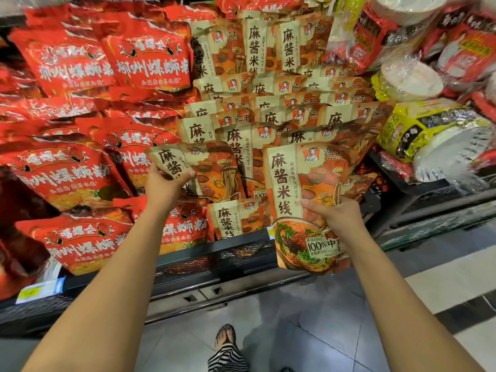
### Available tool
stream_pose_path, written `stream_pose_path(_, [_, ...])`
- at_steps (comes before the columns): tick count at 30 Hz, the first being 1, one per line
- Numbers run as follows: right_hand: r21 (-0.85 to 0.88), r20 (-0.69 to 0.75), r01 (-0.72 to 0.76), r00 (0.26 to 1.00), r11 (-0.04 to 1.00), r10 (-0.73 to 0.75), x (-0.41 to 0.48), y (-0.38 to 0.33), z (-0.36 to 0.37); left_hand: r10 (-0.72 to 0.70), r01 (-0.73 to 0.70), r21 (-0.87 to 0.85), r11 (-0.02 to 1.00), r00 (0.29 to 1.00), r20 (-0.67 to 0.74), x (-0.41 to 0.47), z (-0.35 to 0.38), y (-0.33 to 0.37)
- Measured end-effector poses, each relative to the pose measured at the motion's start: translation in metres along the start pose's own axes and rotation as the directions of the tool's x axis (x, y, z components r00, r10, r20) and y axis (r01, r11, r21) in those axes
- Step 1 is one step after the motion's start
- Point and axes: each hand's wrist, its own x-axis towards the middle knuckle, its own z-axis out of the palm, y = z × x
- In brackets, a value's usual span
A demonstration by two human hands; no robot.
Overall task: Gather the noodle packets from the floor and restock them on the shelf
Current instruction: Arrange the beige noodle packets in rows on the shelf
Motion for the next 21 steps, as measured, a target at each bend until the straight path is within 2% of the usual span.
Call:
stream_pose_path(4, [-0.005,0.045,0.032,0.998,0.999,-0.032,0.001,-0.002,0.011,-0.014,0.018,0.070,0.997,0.998,-0.059,-0.005,-0.004,0.003])
stream_pose_path(9, [-0.032,0.071,0.002,0.997,0.999,0.000,0.005,-0.003,0.015,0.047,-0.033,0.145,0.989,0.995,-0.090,-0.013,-0.012,0.011])
stream_pose_path(13, [0.050,0.085,0.025,0.996,0.998,-0.029,0.003,-0.008,0.012,0.079,-0.055,0.192,0.980,0.990,-0.119,-0.027,-0.008,0.021])
stream_pose_path(17, [0.092,0.093,0.027,0.995,0.995,-0.035,0.003,-0.013,0.002,0.087,-0.035,0.232,0.972,0.972,-0.217,-0.045,-0.003,0.027])
stream_pose_path(19, [0.091,0.078,0.012,0.997,0.996,-0.020,0.004,-0.013,-0.005,0.178,-0.083,0.313,0.946,0.940,-0.290,-0.058,0.002,0.034])
stream_pose_path(21, [0.100,0.066,-0.002,0.998,0.995,-0.004,0.004,-0.012,-0.011,0.320,-0.171,0.430,0.887,0.898,-0.303,-0.071,0.010,0.047])
